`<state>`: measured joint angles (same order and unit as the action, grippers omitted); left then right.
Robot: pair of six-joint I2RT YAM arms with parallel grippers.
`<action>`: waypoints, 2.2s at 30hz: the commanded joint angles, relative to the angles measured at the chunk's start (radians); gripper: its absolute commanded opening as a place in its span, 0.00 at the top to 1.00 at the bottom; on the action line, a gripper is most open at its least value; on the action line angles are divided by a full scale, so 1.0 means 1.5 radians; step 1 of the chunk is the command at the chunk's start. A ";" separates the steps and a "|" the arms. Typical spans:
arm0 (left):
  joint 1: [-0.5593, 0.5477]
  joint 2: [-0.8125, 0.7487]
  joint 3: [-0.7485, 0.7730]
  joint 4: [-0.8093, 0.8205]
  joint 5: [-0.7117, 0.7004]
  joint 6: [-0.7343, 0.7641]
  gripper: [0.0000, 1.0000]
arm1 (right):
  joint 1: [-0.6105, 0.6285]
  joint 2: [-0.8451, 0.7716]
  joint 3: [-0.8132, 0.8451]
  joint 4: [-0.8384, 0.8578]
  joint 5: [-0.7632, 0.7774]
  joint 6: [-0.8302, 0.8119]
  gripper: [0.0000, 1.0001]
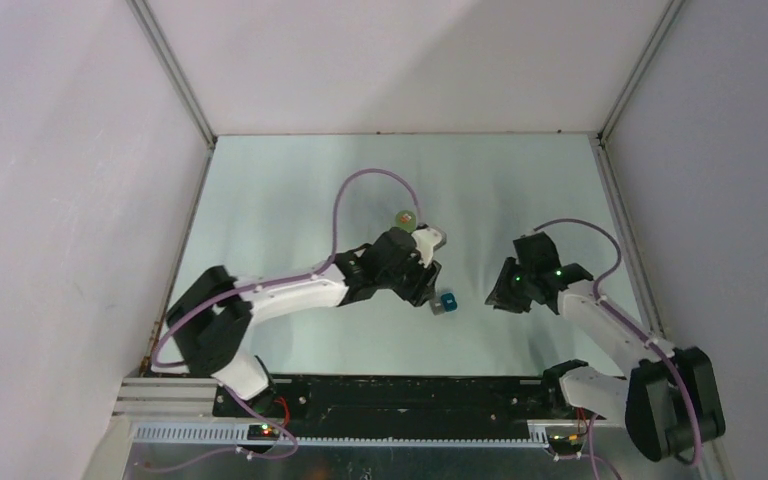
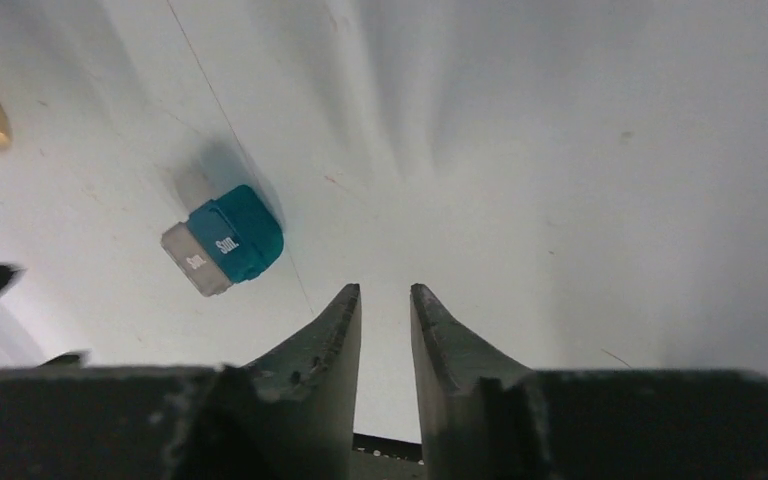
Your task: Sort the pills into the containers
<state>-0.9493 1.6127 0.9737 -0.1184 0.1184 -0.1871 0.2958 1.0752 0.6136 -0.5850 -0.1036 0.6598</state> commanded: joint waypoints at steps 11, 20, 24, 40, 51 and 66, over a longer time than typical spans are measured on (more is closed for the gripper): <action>0.028 -0.220 -0.166 0.152 -0.147 -0.206 0.45 | 0.175 0.207 0.060 0.108 0.005 -0.022 0.83; 0.067 -0.286 -0.239 0.203 -0.184 -0.277 0.44 | 0.269 0.270 0.094 0.098 0.067 -0.073 0.80; 0.074 -0.312 -0.259 0.204 -0.203 -0.289 0.43 | 0.283 0.266 0.106 0.068 0.134 -0.057 0.80; 0.086 -0.350 -0.295 0.201 -0.233 -0.314 0.43 | 0.258 0.285 0.143 0.113 0.137 -0.110 0.80; 0.095 -0.343 -0.305 0.212 -0.229 -0.332 0.42 | 0.323 0.309 0.155 0.111 0.064 -0.123 0.79; 0.135 -0.391 -0.351 0.223 -0.239 -0.367 0.41 | 0.356 0.271 0.175 0.068 0.038 -0.258 0.38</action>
<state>-0.7639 1.0706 0.4683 0.1741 -0.2081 -0.7101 0.8040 1.5410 0.8497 -0.4335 -0.0525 0.4118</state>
